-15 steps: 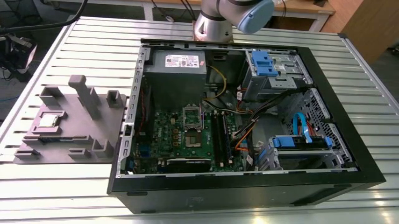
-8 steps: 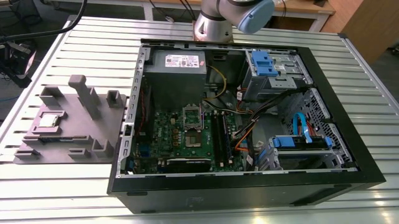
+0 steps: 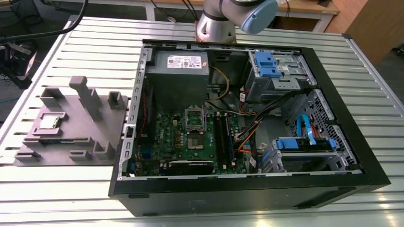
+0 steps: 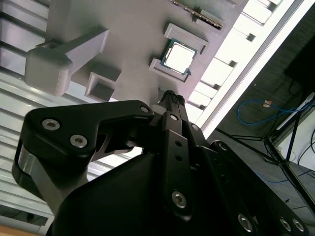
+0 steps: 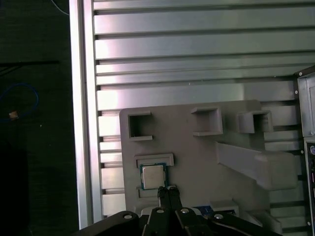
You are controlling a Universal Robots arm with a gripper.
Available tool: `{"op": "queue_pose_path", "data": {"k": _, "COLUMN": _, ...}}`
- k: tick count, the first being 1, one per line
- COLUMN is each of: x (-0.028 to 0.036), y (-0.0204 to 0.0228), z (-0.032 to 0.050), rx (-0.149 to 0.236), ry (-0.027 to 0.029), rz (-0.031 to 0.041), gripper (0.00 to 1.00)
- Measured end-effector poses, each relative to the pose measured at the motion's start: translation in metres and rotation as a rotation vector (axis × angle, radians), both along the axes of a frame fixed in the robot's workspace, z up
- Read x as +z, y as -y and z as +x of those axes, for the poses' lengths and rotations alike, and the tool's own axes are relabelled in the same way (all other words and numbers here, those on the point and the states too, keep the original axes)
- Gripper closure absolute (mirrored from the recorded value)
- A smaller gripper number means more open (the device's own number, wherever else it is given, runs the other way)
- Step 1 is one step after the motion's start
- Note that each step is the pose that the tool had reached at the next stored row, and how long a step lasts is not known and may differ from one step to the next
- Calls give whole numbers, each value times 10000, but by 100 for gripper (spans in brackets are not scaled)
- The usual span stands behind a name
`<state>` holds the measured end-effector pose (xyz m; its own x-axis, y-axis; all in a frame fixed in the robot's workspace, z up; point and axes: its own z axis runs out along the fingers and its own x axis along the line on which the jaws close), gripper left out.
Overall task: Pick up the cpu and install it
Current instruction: 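Pick up the cpu and move it towards the insertion slot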
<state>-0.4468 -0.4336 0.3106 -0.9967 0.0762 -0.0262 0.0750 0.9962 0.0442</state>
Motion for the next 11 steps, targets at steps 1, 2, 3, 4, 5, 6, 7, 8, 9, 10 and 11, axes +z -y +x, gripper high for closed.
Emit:
{"op": "queue_pose_path", "data": {"k": 1, "x": -3, "y": 0, "z": 0, "rx": 0, "ry": 0, "rz": 0, "gripper": 89}}
{"op": "queue_pose_path", "data": {"k": 2, "x": -7, "y": 0, "z": 0, "rx": 0, "ry": 1, "rz": 1, "gripper": 89}}
{"op": "queue_pose_path", "data": {"k": 3, "x": -13, "y": 0, "z": 0, "rx": 0, "ry": 1, "rz": 1, "gripper": 89}}
{"op": "queue_pose_path", "data": {"k": 4, "x": -19, "y": 0, "z": 0, "rx": 0, "ry": 0, "rz": -1, "gripper": 89}}
{"op": "queue_pose_path", "data": {"k": 5, "x": -27, "y": 0, "z": 0, "rx": 0, "ry": 0, "rz": -1, "gripper": 89}}
{"op": "queue_pose_path", "data": {"k": 6, "x": -35, "y": 1, "z": 0, "rx": 1, "ry": 1, "rz": -1, "gripper": 89}}
{"op": "queue_pose_path", "data": {"k": 7, "x": -42, "y": 0, "z": -1, "rx": 1, "ry": 0, "rz": -2, "gripper": 89}}
{"op": "queue_pose_path", "data": {"k": 8, "x": -49, "y": 0, "z": -1, "rx": 1, "ry": 0, "rz": -2, "gripper": 89}}
{"op": "queue_pose_path", "data": {"k": 9, "x": -57, "y": 0, "z": -1, "rx": 0, "ry": 1, "rz": -2, "gripper": 89}}
{"op": "queue_pose_path", "data": {"k": 10, "x": -67, "y": 0, "z": -1, "rx": 0, "ry": 1, "rz": -2, "gripper": 89}}
{"op": "queue_pose_path", "data": {"k": 11, "x": -77, "y": 0, "z": -2, "rx": 0, "ry": 2, "rz": -2, "gripper": 89}}
